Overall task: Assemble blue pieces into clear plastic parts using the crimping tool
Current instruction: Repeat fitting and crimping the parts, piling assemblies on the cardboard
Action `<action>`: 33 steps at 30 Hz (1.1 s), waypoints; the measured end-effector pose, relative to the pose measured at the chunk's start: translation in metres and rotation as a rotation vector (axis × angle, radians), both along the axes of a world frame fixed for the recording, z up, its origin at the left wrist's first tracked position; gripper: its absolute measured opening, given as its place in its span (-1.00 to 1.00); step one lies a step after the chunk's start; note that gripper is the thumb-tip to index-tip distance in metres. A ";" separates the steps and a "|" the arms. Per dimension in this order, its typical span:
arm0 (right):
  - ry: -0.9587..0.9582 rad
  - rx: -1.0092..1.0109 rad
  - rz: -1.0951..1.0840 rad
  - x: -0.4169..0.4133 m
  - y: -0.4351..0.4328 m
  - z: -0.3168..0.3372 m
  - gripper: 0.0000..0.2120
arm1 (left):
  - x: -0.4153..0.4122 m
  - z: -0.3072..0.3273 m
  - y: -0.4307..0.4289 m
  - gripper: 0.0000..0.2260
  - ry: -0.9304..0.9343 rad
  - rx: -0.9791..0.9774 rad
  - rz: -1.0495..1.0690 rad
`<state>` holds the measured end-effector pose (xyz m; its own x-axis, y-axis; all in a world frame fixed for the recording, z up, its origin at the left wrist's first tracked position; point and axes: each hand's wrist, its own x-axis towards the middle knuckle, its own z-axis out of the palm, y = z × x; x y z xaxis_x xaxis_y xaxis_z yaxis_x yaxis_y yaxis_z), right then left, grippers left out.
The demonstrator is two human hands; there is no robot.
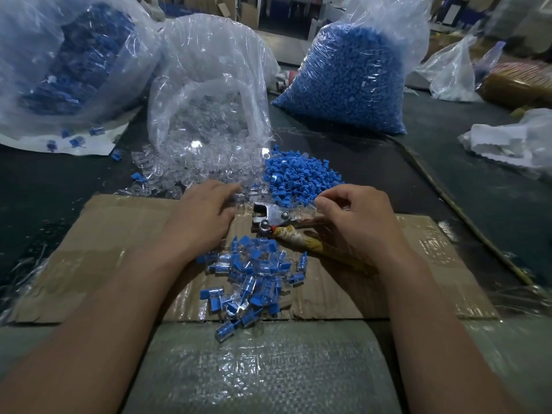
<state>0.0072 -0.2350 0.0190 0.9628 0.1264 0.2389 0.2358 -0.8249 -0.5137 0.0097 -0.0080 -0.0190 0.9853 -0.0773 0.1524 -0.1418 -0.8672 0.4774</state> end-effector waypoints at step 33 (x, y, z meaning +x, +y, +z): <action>0.150 -0.173 -0.144 0.030 0.004 -0.017 -0.75 | -0.029 0.029 -0.006 -0.88 0.003 -0.926 0.050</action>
<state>0.0377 -0.2314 0.0020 0.9968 0.0116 0.0788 0.0410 -0.9229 -0.3828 -0.0192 -0.0141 0.0100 0.9847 0.1165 0.1296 -0.1123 -0.1446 0.9831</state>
